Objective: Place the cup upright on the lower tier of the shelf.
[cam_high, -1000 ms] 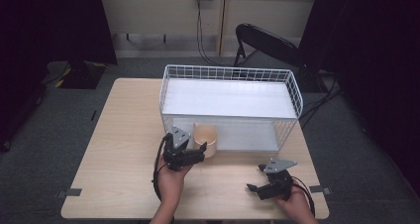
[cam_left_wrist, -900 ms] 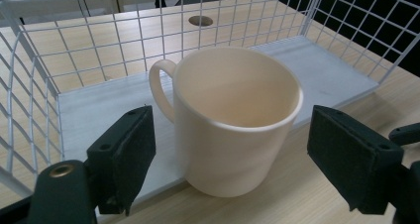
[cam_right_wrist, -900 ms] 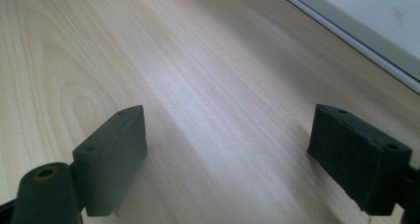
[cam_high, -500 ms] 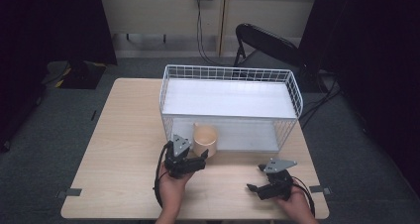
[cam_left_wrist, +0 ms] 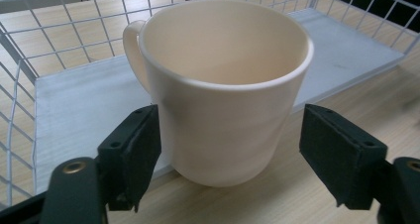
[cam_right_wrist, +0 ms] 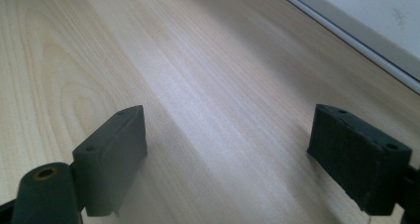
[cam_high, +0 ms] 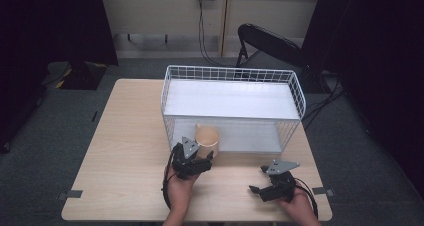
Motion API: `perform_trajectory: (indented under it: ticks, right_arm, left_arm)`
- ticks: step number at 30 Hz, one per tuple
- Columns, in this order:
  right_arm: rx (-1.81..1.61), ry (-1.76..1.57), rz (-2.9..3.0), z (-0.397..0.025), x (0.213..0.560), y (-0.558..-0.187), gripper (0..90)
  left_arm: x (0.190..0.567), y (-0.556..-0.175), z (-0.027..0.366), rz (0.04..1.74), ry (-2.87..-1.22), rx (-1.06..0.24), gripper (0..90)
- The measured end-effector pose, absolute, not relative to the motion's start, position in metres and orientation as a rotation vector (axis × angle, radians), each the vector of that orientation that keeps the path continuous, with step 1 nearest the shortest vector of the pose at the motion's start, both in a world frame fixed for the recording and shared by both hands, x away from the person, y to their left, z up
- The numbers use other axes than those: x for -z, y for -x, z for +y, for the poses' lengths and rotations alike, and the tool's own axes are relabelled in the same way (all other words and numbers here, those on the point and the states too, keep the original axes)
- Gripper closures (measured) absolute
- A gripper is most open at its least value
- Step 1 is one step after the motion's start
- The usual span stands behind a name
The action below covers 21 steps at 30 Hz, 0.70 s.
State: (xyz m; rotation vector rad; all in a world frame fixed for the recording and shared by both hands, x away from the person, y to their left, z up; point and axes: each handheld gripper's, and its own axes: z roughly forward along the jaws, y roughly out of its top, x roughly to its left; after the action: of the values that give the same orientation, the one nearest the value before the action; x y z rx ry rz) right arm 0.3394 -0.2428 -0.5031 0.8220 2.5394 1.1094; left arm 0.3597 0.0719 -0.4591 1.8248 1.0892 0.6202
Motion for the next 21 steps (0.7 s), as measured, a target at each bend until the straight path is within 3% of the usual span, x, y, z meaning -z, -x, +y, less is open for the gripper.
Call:
perform_trajectory:
  ticks: [4, 7, 21]
  right_arm:
    - [-1.109, -0.822, 2.539, -0.243, 0.503, -0.339, 14.1]
    - [-1.109, -0.822, 2.54, -0.243, 0.503, -0.339, 14.1]
    - [-1.107, -0.822, 2.54, -0.243, 0.503, -0.339, 14.1]
  left_arm:
    - [0.459, -0.362, 0.071, 1.099, -1.815, -0.626, 26.0]
    - [0.458, -0.363, 0.07, 1.098, -1.823, -0.653, 33.0]
    - [0.461, -0.378, 0.066, 1.155, -1.812, -0.638, 49.4]
